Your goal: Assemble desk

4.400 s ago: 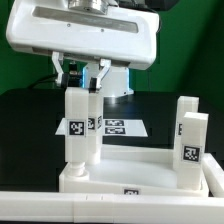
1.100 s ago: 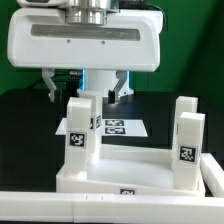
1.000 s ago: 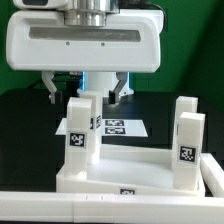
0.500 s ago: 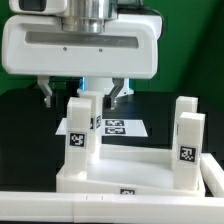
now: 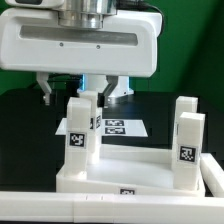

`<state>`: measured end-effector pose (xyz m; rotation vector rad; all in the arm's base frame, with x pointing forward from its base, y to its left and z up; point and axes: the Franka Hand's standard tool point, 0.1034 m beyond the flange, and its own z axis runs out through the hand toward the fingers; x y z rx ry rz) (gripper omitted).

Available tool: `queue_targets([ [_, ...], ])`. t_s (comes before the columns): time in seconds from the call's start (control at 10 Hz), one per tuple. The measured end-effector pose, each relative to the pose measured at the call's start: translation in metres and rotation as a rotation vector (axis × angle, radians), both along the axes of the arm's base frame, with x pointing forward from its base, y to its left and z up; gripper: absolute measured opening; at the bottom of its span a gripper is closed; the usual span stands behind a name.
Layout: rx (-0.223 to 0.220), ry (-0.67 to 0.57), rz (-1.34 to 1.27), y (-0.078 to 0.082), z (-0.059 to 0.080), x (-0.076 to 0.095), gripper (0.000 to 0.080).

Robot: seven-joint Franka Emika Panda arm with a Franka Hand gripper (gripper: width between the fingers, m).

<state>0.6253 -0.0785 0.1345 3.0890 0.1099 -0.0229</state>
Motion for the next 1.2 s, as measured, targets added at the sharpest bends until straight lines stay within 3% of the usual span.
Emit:
queue_targets([
  [0.2, 0.001, 0.003, 0.022, -0.0017, -0.0014, -0.0017, 0.0288],
  [0.7, 0.001, 0.000, -0.020, -0.0013, -0.0014, -0.0014, 0.0288],
  [1.2, -0.003, -0.017, -0.361, -0.0007, -0.0016, -0.0014, 0.0290],
])
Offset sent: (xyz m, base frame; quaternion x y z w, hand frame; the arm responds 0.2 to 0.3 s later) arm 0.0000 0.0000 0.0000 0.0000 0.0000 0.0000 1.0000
